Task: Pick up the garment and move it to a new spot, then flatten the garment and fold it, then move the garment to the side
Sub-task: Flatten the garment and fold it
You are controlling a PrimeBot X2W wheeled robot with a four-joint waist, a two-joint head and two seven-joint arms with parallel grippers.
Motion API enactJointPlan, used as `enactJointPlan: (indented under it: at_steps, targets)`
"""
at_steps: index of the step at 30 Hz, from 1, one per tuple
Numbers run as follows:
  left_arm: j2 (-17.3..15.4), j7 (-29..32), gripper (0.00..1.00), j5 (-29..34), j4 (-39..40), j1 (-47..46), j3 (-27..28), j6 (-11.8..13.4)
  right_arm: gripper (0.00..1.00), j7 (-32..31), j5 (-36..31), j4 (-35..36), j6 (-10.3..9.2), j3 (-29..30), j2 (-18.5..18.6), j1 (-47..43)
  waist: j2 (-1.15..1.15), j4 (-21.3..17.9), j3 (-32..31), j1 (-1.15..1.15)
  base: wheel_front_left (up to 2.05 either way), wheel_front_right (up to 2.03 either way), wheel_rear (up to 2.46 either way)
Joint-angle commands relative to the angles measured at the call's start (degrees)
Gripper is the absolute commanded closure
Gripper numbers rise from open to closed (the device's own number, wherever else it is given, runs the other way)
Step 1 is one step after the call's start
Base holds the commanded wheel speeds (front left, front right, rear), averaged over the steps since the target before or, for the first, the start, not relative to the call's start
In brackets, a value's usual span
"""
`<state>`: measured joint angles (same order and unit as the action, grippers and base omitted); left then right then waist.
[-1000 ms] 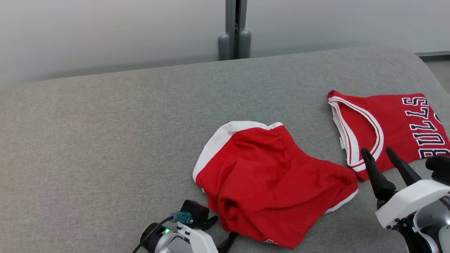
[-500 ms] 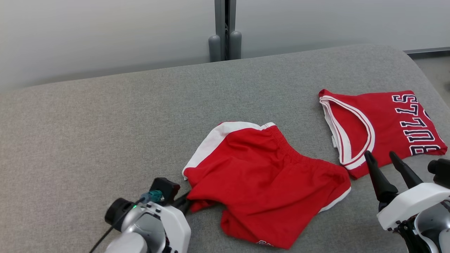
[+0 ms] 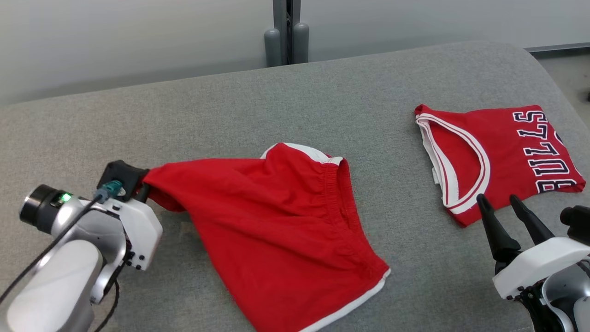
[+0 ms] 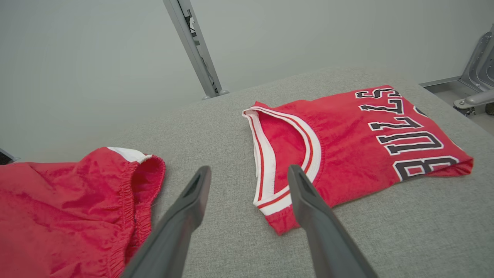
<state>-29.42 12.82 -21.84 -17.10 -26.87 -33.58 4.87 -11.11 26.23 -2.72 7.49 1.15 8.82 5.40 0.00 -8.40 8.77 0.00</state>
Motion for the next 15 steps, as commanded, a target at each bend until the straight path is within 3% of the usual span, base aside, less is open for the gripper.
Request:
enactJointPlan:
  at_steps: [1,6,7,8,9,15]
  targets:
    - [-0.49,-0.39,1.00,0.18,-0.47,-1.24,0.44,-0.04,0.00,0.38,-0.26,0.02,0.01,0.12,0.24,0.62,0.00,0.00,0.38,0.00,0.00,0.00,0.00]
    - [-0.39,-2.38,1.00,0.58,-5.06,-5.23,1.13,-0.73,0.00,0.40,-0.69,-0.55,0.01,-0.54,-0.14,1.39,0.00,0.22,1.57,0.00,0.00,0.00,0.00]
    - [0.11,-3.21,0.95,0.54,-6.20,-5.89,0.97,-1.01,0.00,0.47,-0.68,-0.72,0.01,-0.67,-0.16,1.60,0.00,0.21,1.73,0.00,0.00,0.00,0.00]
    - [1.06,-4.13,0.76,-0.13,-7.39,-6.35,0.97,-1.60,0.00,0.55,-0.65,-0.91,0.01,-0.75,-0.17,1.83,0.00,0.20,1.84,0.00,0.00,0.00,0.00]
    - [1.44,-4.82,0.00,-0.32,-8.70,-6.74,0.87,-2.03,0.00,0.61,-0.63,-1.02,0.01,-0.84,-0.16,2.04,0.00,0.20,1.89,0.00,0.00,0.00,0.00]
    - [4.65,-8.23,0.00,-1.84,-15.44,-6.04,0.24,-3.28,0.00,0.63,-0.79,-2.47,0.01,-0.83,0.08,1.63,0.00,0.71,0.69,0.00,0.00,0.00,0.00]
